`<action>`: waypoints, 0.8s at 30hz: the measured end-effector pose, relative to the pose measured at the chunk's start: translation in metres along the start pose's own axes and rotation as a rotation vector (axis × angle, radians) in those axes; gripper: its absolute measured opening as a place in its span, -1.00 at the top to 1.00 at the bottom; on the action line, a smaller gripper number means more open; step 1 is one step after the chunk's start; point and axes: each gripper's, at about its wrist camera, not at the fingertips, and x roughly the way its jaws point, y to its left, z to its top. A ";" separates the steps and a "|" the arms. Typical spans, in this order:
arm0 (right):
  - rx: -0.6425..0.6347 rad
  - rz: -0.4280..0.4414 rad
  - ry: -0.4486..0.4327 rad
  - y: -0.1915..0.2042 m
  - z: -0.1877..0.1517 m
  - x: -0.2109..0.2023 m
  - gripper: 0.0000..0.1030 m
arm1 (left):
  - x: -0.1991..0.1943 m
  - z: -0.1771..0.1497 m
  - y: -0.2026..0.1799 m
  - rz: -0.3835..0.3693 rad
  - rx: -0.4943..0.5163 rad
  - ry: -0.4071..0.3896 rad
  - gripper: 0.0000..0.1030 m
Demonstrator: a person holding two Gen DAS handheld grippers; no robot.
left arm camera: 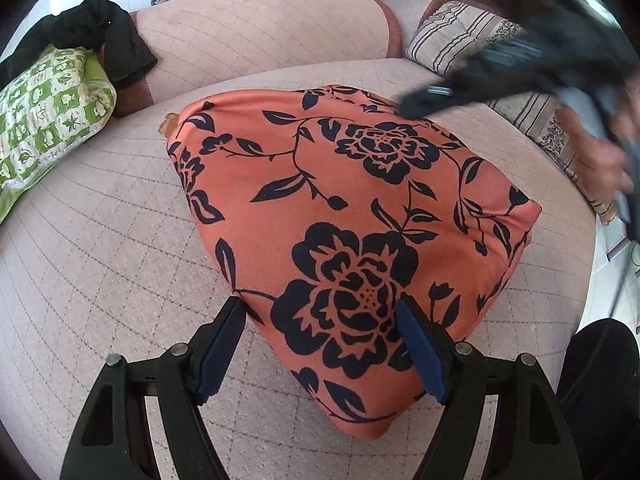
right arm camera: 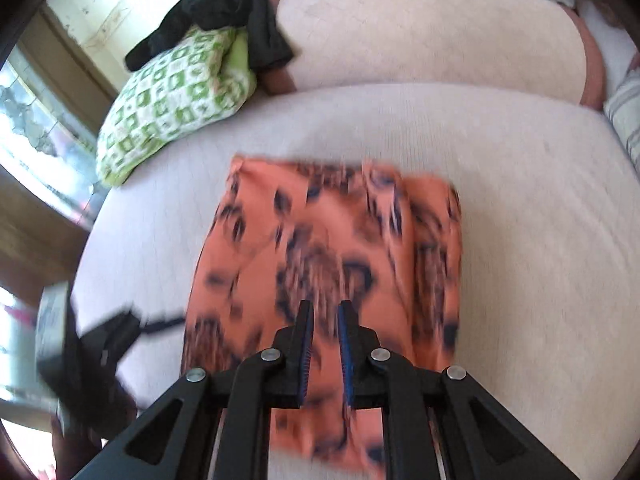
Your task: Fold small clothes
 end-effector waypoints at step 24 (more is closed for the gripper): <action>0.030 0.103 0.134 0.065 0.089 0.109 0.64 | 0.016 -0.003 0.006 0.002 -0.010 -0.006 -0.59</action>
